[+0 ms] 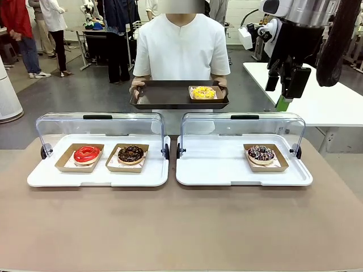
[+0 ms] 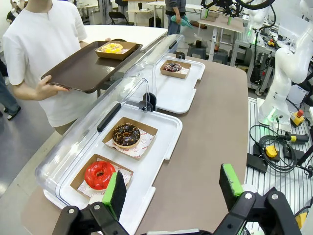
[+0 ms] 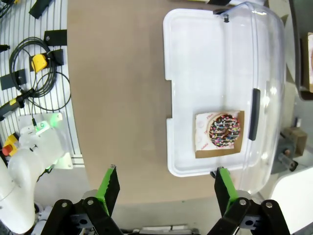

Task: Provide the desired donut to the person.
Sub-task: Pick up and lift the Paper togo box containing the Donut pointed at by the person.

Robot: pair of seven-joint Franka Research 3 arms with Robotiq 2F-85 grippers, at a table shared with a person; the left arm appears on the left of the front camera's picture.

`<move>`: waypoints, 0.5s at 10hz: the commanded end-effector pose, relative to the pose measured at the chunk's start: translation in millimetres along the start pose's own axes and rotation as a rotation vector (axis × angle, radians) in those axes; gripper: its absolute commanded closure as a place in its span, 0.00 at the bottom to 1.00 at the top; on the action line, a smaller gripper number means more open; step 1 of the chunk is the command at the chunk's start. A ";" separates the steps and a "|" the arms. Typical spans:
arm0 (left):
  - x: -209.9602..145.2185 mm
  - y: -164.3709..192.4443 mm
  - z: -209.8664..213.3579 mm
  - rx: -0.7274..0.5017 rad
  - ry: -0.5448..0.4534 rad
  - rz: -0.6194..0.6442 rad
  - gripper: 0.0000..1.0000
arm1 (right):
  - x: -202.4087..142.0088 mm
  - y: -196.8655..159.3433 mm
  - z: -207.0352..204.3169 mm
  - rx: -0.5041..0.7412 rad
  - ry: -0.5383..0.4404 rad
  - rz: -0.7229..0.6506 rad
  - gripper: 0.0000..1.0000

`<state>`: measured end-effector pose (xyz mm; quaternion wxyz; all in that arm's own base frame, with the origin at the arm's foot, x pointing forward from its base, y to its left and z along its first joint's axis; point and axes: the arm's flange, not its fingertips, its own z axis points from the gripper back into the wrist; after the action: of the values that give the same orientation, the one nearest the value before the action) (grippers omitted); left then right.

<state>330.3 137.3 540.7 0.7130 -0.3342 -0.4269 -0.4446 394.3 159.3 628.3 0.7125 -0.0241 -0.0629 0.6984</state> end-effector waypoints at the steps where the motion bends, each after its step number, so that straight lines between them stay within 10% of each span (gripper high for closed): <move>1: 0.4 0.6 2.0 -0.002 -0.022 -0.019 0.00 | 0.8 -2.2 0.3 0.005 0.013 -0.006 0.00; 4: 0.4 0.6 2.0 -0.002 -0.022 -0.019 0.00 | 0.0 0.0 0.0 0.000 0.000 0.000 0.00; 5: 0.4 0.6 2.0 -0.002 -0.022 -0.019 0.00 | -25.8 9.3 15.1 0.087 -0.199 0.083 0.00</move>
<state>330.2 137.5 540.7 0.7131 -0.3342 -0.4270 -0.4444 392.0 154.1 632.2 0.7021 0.0032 -0.0771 0.7079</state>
